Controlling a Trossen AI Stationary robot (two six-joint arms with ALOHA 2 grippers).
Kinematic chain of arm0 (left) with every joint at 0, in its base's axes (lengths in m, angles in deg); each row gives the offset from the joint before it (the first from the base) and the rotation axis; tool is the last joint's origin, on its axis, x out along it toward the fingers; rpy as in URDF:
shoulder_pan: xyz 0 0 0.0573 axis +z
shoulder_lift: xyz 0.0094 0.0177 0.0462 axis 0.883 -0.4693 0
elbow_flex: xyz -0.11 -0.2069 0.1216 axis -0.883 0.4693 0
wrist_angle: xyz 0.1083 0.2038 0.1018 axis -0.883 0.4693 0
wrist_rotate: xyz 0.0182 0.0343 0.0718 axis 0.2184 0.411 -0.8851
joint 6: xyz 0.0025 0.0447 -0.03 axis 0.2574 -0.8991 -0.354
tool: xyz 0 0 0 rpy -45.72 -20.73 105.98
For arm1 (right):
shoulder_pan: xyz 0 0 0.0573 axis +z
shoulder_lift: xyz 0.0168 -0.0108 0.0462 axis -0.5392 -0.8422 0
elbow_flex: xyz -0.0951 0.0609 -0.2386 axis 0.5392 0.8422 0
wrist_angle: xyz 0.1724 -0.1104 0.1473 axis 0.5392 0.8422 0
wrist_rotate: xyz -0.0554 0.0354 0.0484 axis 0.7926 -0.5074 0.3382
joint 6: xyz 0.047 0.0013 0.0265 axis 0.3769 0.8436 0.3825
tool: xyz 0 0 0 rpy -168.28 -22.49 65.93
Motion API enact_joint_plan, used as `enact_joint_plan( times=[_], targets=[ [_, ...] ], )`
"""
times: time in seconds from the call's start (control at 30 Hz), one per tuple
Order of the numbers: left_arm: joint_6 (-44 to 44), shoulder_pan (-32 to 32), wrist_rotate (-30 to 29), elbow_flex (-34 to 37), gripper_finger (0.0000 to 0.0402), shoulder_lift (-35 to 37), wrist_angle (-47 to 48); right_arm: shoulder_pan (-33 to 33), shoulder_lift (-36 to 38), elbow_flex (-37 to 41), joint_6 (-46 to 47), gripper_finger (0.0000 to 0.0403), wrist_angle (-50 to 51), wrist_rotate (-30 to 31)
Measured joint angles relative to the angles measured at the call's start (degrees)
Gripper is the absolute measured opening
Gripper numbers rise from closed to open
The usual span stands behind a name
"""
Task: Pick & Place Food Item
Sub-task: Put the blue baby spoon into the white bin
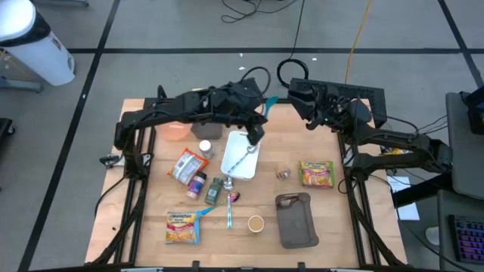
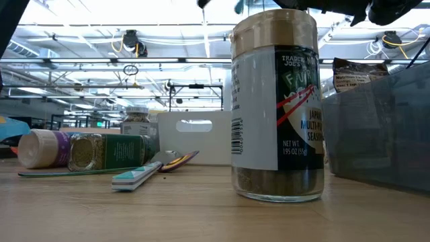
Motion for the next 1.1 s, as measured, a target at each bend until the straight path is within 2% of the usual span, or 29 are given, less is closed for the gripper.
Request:
enact_joint_plan(
  times=[0.17,0.33,0.47,0.63,0.73,0.83,0.93,1.1],
  targets=[
    [-1.5,0.0,1.0,0.0,0.0011,3.8,8.9,-1.7,1.9,0.0,-0.2,0.0197,0.7,-0.3],
    [-0.9,0.0,1.2,0.0,0.0011,7.3,21.5,-4.1,4.2,0.0,-0.2,0.0196,3.7,-5.4],
    [-0.3,0.5,1.6,0.0,0.0011,9.6,25.7,-4.9,5.8,0.0,0.1,0.019,8.1,-7.5],
    [-0.9,2.3,7.7,0.0,0.0011,10.7,25.6,-4.8,7.3,0.0,0.8,0.0189,11.5,-7.8],
    [-1.6,3.7,11.7,2.5,0.0011,10.7,24.3,-4.8,7.9,0.0,1.4,0.0191,12.8,-8.1],
    [-1.7,5.1,16.0,7.4,0.0011,10.6,20.5,-4.8,8.6,0.0,1.4,0.0191,13.4,-10.8],
    [-1.8,6.0,21.8,13.3,0.0011,10.8,12.8,-4.7,9.2,0.0,1.4,0.0187,14.8,-13.3],
    [-0.3,7.3,27.6,23.3,0.0011,10.9,2.9,-4.7,10.2,0.0,3.1,0.0181,19.5,-16.4]
  ],
)
